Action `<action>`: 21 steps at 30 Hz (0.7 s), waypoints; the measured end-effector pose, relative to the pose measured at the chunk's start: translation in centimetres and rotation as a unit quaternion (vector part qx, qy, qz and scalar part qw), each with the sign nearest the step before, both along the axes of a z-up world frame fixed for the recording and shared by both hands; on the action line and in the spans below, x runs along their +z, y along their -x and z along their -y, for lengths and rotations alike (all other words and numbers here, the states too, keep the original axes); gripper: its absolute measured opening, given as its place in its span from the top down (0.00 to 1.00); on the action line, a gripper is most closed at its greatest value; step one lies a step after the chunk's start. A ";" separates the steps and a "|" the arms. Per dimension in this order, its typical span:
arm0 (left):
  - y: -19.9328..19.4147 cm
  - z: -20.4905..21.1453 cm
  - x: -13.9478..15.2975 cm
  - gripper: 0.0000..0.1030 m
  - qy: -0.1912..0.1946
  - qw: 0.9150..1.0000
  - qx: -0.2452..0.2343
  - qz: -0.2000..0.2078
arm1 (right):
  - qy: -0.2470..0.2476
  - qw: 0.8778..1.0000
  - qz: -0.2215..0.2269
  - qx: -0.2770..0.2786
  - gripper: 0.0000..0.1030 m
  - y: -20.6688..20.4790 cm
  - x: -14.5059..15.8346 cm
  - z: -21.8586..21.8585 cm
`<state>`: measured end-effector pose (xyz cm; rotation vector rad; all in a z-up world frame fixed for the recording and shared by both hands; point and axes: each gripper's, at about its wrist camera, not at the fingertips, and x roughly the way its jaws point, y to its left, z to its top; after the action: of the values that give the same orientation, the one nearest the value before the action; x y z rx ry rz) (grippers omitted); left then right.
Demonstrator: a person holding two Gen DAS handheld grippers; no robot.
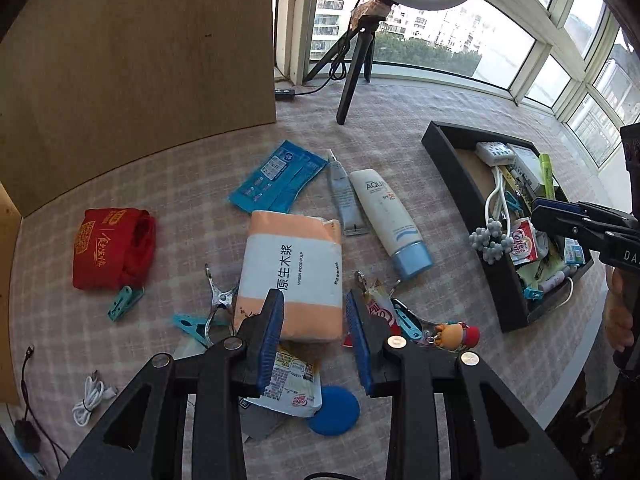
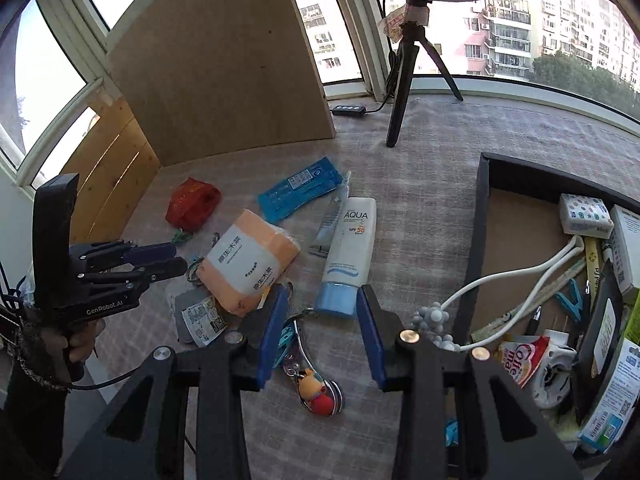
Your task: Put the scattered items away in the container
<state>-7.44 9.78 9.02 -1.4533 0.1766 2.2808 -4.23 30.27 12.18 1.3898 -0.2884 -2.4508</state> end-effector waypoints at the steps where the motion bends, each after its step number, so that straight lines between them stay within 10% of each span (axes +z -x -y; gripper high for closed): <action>1: 0.4 0.6 -0.3 0.71 0.005 1.000 0.001 0.003 | 0.002 1.000 0.005 0.011 0.65 0.6 -0.5 1.4; 21: 5.7 1.2 -5.8 0.64 0.009 0.995 -0.065 0.077 | 0.069 0.989 0.120 0.043 0.65 7.3 -9.0 7.6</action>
<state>-13.19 8.54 3.19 -1.5726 0.2367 2.0595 -11.55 22.69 3.17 1.6015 -0.4348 -2.1508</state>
